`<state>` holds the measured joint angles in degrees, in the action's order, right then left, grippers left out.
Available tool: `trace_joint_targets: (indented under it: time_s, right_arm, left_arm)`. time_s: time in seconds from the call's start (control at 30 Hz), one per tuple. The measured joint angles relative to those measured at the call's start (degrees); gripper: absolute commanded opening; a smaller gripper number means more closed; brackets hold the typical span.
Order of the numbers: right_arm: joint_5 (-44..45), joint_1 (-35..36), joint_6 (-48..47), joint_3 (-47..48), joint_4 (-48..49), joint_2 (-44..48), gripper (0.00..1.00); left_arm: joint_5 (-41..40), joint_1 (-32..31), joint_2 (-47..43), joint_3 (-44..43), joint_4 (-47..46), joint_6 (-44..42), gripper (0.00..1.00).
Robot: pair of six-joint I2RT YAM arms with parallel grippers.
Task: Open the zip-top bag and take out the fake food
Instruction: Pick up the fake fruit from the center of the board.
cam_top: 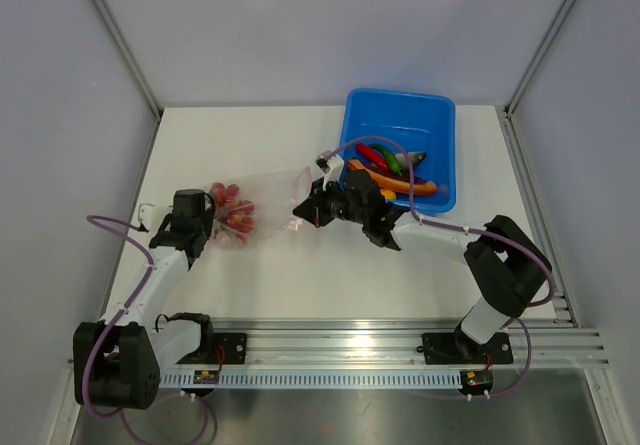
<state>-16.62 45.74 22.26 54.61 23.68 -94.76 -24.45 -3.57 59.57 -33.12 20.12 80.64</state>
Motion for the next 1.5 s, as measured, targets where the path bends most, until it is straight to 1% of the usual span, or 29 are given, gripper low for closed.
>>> trace_joint_targets:
  time_s: [0.1, 0.13, 0.17, 0.27, 0.33, 0.57, 0.67, 0.77, 0.97, 1.17, 1.33, 1.5]
  right_arm:
    - [0.4, 0.0, 0.0, -0.5, 0.3, 1.0, 0.00]
    - [0.5, 0.0, 0.0, -0.7, 0.5, 1.5, 0.02]
    - [0.5, 0.0, 0.0, -0.8, 0.5, 1.7, 0.19]
    - [0.7, -0.2, 0.0, -0.9, 1.0, 2.1, 0.46]
    - [0.8, -0.3, -0.2, -0.9, 1.0, 2.1, 0.50]
    - [2.6, -0.5, -0.9, -0.9, 0.4, 2.1, 0.49]
    - [4.0, -0.6, -1.0, -0.9, 0.0, 2.1, 0.47]
    - [6.7, -0.6, -1.0, -0.9, -1.1, 2.1, 0.43]
    - [12.7, -0.7, -0.8, -0.9, -5.3, 2.1, 0.41]
    - [16.7, -0.7, -0.8, -0.9, -7.5, 2.1, 0.37]
    - [17.1, -0.7, -0.8, -0.6, -7.7, 1.6, 0.38]
    - [15.9, -0.4, -1.2, 0.7, -7.5, -1.0, 0.41]
  left_arm:
    - [0.0, 0.0, 0.0, 0.0, 0.0, 0.0, 0.00]
    - [0.1, 0.0, 0.0, 0.0, 0.0, 0.0, 0.00]
    - [0.2, 0.0, 0.0, 0.0, 0.0, 0.0, 0.00]
    - [0.1, 0.1, 0.0, 0.0, 0.1, 0.0, 0.00]
    - [0.0, 0.2, 0.0, 0.0, 0.3, 0.0, 0.00]
    - [0.0, 0.3, 0.0, 0.0, 1.0, 0.0, 0.00]
    - [0.0, 0.3, 0.0, 0.0, 1.0, 0.1, 0.00]
    - [0.0, 0.3, 0.0, 0.0, 1.0, 0.1, 0.00]
    - [0.0, 0.3, 0.2, 0.0, 1.1, 0.3, 0.00]
    - [0.0, 0.3, 0.3, 0.0, 1.1, 0.3, 0.00]
    - [0.0, 0.3, 0.3, 0.0, 1.1, 0.4, 0.00]
    - [0.0, 0.3, 0.3, 0.0, 1.1, 0.4, 0.00]
